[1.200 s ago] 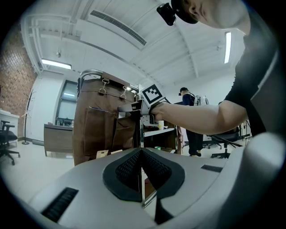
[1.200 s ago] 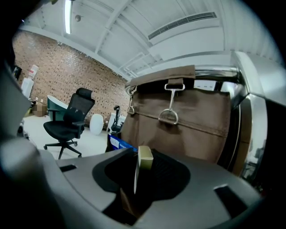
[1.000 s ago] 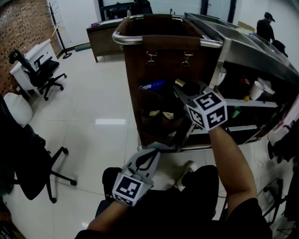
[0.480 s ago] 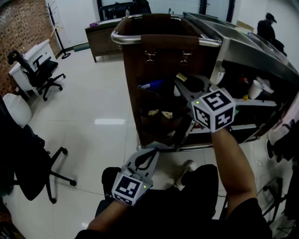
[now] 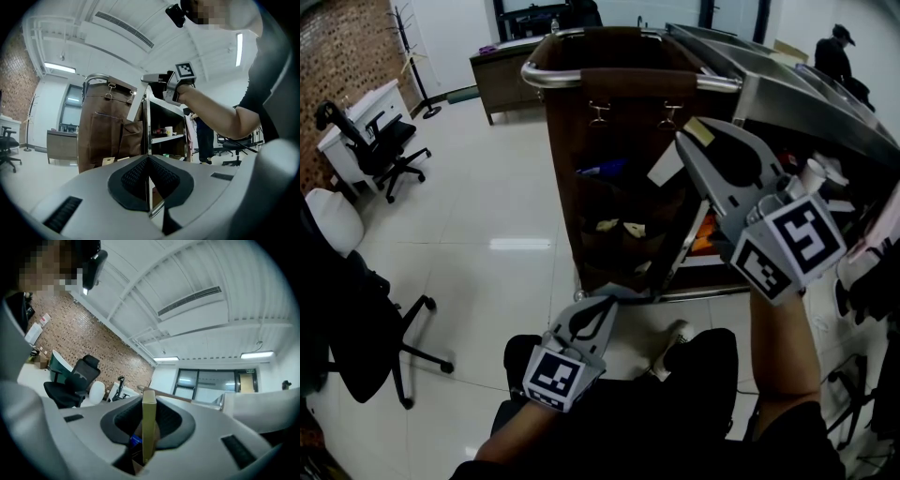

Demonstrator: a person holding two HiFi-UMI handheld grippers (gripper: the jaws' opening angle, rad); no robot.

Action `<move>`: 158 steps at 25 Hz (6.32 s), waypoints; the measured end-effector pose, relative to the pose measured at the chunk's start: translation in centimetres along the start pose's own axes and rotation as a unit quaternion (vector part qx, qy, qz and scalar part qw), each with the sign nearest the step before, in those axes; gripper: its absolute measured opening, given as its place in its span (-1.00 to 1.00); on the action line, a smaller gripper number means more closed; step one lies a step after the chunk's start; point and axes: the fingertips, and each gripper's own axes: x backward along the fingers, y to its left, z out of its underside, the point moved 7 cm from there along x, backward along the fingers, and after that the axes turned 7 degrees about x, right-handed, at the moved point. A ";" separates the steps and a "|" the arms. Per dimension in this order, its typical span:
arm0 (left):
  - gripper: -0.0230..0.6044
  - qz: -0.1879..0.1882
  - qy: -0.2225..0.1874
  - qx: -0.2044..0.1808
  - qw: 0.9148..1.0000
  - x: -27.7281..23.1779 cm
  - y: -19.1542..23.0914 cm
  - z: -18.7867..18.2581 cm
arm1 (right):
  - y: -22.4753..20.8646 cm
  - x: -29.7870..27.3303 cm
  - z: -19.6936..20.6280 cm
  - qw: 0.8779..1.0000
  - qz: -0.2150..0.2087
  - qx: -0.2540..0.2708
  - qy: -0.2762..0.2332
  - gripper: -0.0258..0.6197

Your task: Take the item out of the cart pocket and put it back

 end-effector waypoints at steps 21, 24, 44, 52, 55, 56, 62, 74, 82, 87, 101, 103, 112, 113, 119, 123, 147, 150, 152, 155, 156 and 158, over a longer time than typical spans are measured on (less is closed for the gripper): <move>-0.93 -0.005 -0.007 0.002 1.000 0.1 0.3 -0.4 | 11.6 10.3 9.3 0.989 -0.047 -0.123 0.064 -0.65; -0.93 -0.002 -0.008 0.000 1.000 0.1 0.2 -0.4 | 13.4 10.6 12.2 0.983 -0.054 -0.148 0.099 -0.65; -0.93 0.009 -0.007 -0.016 1.000 -0.1 -0.4 -0.5 | 15.9 9.8 17.4 0.970 -0.069 -0.176 0.153 -0.65; -0.93 0.011 -0.010 -0.016 1.000 -0.2 -0.5 -0.5 | 15.9 10.0 17.5 0.969 -0.067 -0.179 0.154 -0.65; -0.93 0.008 -0.010 -0.016 1.000 -0.2 -0.5 -0.5 | 15.9 10.0 17.6 0.969 -0.067 -0.182 0.156 -0.65; -0.93 0.008 -0.009 -0.015 1.000 -0.2 -0.5 -0.6 | 15.9 10.0 17.6 0.968 -0.067 -0.183 0.156 -0.65; -0.93 0.005 -0.008 -0.016 1.000 -0.2 -0.4 -0.5 | 15.7 10.0 17.6 0.969 -0.066 -0.184 0.151 -0.65; -0.93 0.003 -0.009 -0.014 1.000 -0.3 -0.3 -0.4 | 13.8 9.6 15.5 0.974 -0.060 -0.177 0.130 -0.65; -0.93 0.005 -0.009 -0.017 1.000 -0.3 -0.4 -0.6 | 10.8 8.2 11.9 0.983 -0.047 -0.156 0.088 -0.65; -0.93 0.002 -0.006 -0.018 1.000 -0.1 -0.4 -0.6 | 7.7 7.4 8.9 0.990 -0.026 -0.129 0.053 -0.65; -0.93 0.000 -0.008 -0.015 1.000 -0.1 -0.3 -0.7 | 1.9 5.8 0.8 0.998 0.013 -0.053 -0.039 -0.65; -0.93 0.000 -0.008 -0.015 1.000 -0.1 -0.3 -0.6 | 1.2 5.8 0.3 0.998 0.019 -0.043 -0.043 -0.65; -0.93 -0.001 -0.008 -0.010 1.000 -0.1 -0.2 -0.5 | -1.4 2.6 -0.9 0.997 0.044 -0.022 -0.051 -0.65; -0.93 0.000 -0.008 -0.010 1.000 -0.1 -0.2 -0.5 | -1.5 1.9 -0.6 0.998 0.043 -0.020 -0.043 -0.65; -0.93 0.002 -0.008 -0.008 1.000 -0.1 -0.3 -0.3 | -2.1 -2.1 3.4 0.999 0.025 -0.035 0.019 -0.65; -0.93 0.002 -0.008 -0.008 1.000 0.0 -0.3 -0.3 | -2.2 -4.4 7.7 0.995 0.010 -0.067 0.076 -0.65; -0.93 0.002 -0.004 -0.001 1.000 -0.1 -0.1 0.0 | -0.6 -5.7 13.8 0.986 -0.004 -0.077 0.146 -0.45; -0.93 0.003 -0.002 0.000 1.000 -0.1 -0.2 0.0 | -1.0 -5.1 12.5 0.988 -0.001 -0.088 0.129 -0.46; -0.93 0.004 0.000 -0.001 1.000 -0.2 -0.3 0.0 | -1.1 -4.6 11.1 0.990 0.000 -0.089 0.112 -0.46; -0.93 0.006 -0.002 -0.002 1.000 -0.3 -0.4 -0.1 | -1.2 -3.9 8.6 0.993 -0.003 -0.087 0.080 -0.46; -0.93 0.006 -0.003 -0.002 1.000 -0.3 -0.4 -0.1 | -1.1 -3.7 7.8 0.994 -0.006 -0.087 0.069 -0.50; -0.93 0.007 -0.004 -0.004 1.000 -0.4 -0.5 -0.1 | -0.9 -3.2 6.5 0.995 -0.008 -0.088 0.049 -0.66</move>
